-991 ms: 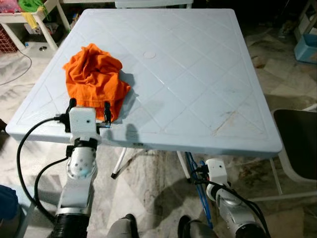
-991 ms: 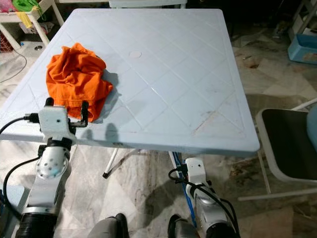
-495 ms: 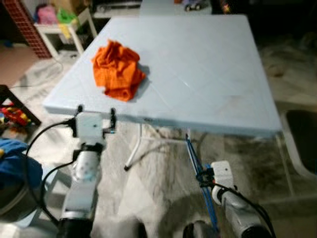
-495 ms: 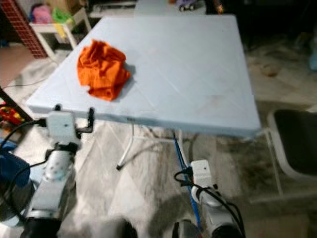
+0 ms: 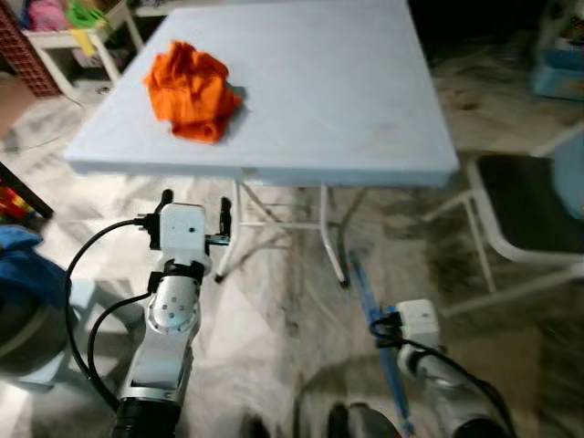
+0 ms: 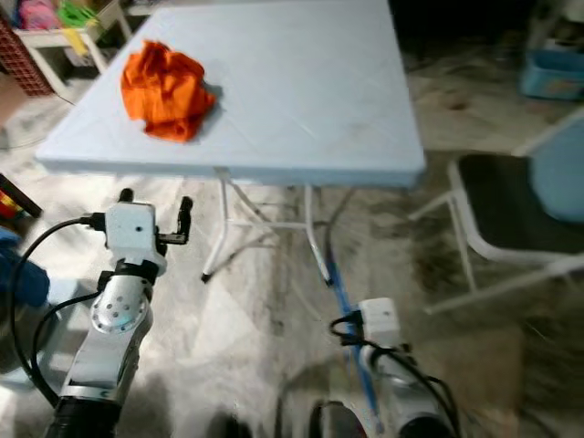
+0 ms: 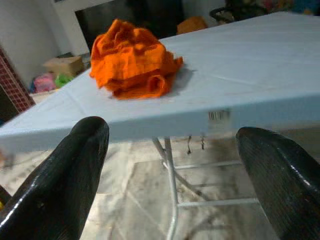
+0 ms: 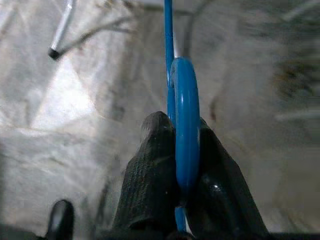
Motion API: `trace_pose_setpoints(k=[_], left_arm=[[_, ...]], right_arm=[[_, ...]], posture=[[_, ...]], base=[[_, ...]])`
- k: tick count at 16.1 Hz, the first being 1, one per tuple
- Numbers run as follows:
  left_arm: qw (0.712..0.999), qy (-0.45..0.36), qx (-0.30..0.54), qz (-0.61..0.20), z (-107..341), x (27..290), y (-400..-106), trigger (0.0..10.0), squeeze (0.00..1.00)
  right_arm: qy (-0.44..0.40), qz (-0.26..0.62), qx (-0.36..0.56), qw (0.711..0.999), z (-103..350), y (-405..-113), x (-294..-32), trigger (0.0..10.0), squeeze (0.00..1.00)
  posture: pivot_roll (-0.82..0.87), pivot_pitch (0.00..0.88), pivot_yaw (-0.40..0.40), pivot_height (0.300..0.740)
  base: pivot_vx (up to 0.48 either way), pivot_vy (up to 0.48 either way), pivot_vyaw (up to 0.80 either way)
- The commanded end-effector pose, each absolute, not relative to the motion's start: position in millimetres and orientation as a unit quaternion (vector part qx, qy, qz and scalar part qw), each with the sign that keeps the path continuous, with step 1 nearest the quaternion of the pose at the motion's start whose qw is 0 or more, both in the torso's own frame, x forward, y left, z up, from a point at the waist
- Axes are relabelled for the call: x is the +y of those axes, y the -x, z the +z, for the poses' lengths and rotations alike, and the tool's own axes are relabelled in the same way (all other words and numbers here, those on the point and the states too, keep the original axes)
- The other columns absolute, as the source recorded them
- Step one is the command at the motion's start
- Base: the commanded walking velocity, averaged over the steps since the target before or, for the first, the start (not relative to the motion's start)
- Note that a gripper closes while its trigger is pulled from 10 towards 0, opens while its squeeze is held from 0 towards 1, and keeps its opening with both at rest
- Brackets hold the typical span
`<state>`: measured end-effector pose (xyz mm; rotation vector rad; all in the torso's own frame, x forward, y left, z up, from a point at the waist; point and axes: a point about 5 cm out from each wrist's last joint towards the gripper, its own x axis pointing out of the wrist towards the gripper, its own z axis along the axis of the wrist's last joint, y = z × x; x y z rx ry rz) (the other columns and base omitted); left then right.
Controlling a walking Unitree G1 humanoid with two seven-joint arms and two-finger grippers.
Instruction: Hang hanger
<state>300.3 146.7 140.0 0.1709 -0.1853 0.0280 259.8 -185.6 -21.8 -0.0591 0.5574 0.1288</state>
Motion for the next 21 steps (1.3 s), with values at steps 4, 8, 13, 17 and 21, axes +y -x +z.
trace_pose_setpoints(k=[4, 8, 13, 17, 21], left_arm=[[0.993, -0.103, -0.063, 0.01, 124.1, 153.7, -294.5, 10.0, 0.0], [0.992, -0.115, -0.035, -0.023, 109.1, 152.9, -293.1, 10.0, 0.0], [0.994, -0.092, 0.006, -0.053, 93.4, 150.3, -293.0, 10.0, 0.0], [0.994, -0.088, 0.012, -0.066, 90.4, 149.0, -293.0, 10.0, 0.0], [0.992, -0.097, 0.013, -0.079, 88.7, 149.6, -292.7, 10.0, 0.0]], right_arm=[[0.023, 0.083, 0.282, 0.956, -27.2, -254.3, -173.4, 10.0, 0.0], [0.023, 0.083, 0.281, 0.956, -26.8, -254.9, -173.2, 10.0, 0.0], [0.024, 0.081, 0.281, 0.956, -27.8, -252.6, -174.1, 10.0, 0.0], [0.025, 0.08, 0.286, 0.955, -30.5, -248.5, -173.7, 10.0, 0.0], [0.023, 0.081, 0.286, 0.955, -30.6, -248.4, -171.2, 10.0, 0.0]], posture=[[-0.04, 0.179, 0.048, 0.74], [-0.03, 0.179, 0.048, 0.74], [-0.05, 0.186, 0.049, 0.74], [-0.05, 0.189, 0.054, 0.74], [-0.05, 0.191, 0.059, 0.74]], base=[[-0.36, 0.0, 0.0], [-0.161, 0.0, 0.0], [0.0, 0.0, 0.0], [0.0, 0.146, 0.0], [0.0, 0.466, 0.0]])
